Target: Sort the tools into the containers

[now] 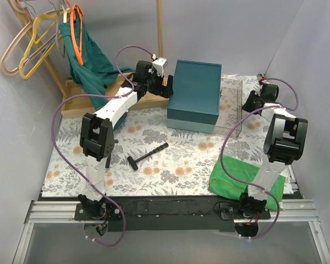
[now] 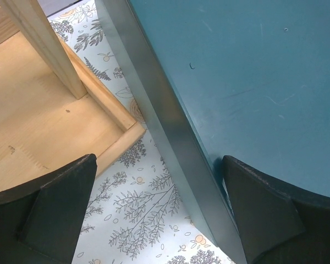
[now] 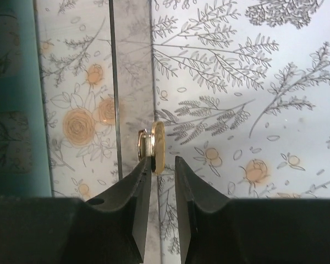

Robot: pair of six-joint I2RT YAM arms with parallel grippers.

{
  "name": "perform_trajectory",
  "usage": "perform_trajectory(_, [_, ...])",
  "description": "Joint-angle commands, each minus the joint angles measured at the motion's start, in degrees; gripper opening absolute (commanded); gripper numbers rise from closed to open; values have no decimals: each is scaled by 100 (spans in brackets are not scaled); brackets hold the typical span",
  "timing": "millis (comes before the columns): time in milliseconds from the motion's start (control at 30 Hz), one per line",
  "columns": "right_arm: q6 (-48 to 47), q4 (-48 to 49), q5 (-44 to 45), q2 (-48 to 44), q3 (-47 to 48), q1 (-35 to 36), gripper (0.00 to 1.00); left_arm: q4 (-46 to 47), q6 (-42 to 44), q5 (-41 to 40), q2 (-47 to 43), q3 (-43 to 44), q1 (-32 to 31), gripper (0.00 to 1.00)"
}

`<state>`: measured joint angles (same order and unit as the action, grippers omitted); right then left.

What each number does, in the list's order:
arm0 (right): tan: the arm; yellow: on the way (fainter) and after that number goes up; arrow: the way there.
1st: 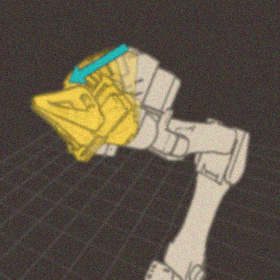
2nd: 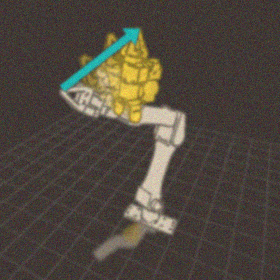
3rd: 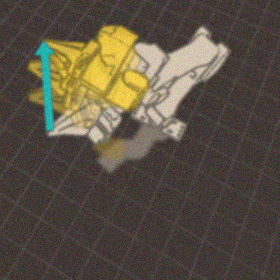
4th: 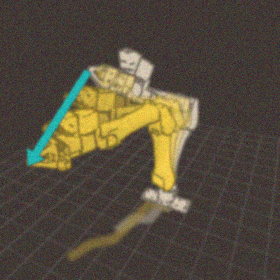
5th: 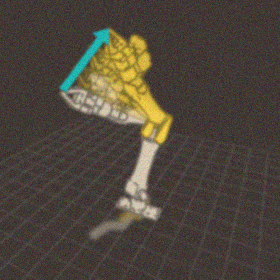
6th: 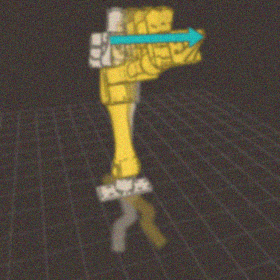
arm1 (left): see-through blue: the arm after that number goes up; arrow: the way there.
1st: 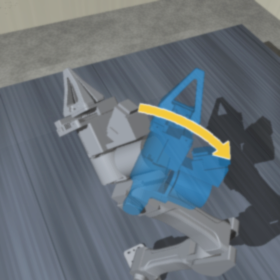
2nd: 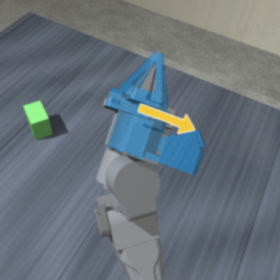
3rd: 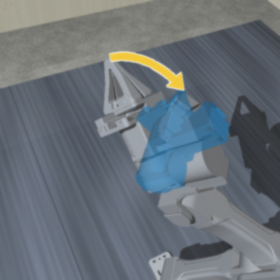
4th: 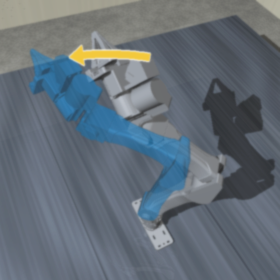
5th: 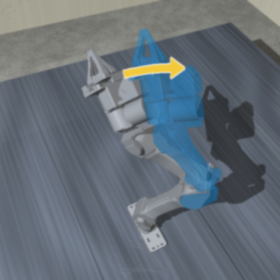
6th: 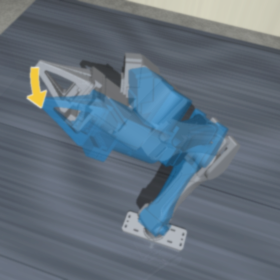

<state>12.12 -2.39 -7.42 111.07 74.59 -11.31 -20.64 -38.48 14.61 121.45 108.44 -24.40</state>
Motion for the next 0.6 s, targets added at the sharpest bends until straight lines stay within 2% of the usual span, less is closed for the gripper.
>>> perform_trajectory(0, [-298, -192, 162, -471, 20, -178, 30, -247, 121, -204, -235, -131, -12, 98])
perform_trajectory(67, [-385, -34, 110, -787, 152, -196, 31, -247, 191, -344, -323, 18, -12, 98])
perform_trajectory(167, [-412, 151, -389, -1235, 258, -196, 39, -265, 437, -687, -656, 72, -12, 98])
perform_trajectory(233, [-438, 187, -1031, -1517, 162, -187, 42, -361, 604, -889, -1199, -173, -12, 98])
perform_trajectory(300, [-596, 739, -2092, -1894, -241, -126, 45, -458, 701, -1030, -1702, -621, -12, 98])
perform_trajectory(400, [-1559, 1179, -2973, -2676, -822, 383, 47, -765, 868, -1136, -2361, -1568, 6, 98])
perform_trajectory(500, [-2554, 435, -4090, -3195, -990, 1294, 49, -897, 1026, -873, -3266, -2483, 137, 98])
perform_trajectory(533, [-3235, -220, -4214, -3327, -938, 1550, 50, -924, 1035, -742, -3633, -2643, 233, 98])
perform_trajectory(567, [-3921, -836, -4258, -3363, -876, 2092, 50, -1046, 1035, -627, -3976, -2827, 356, 98])
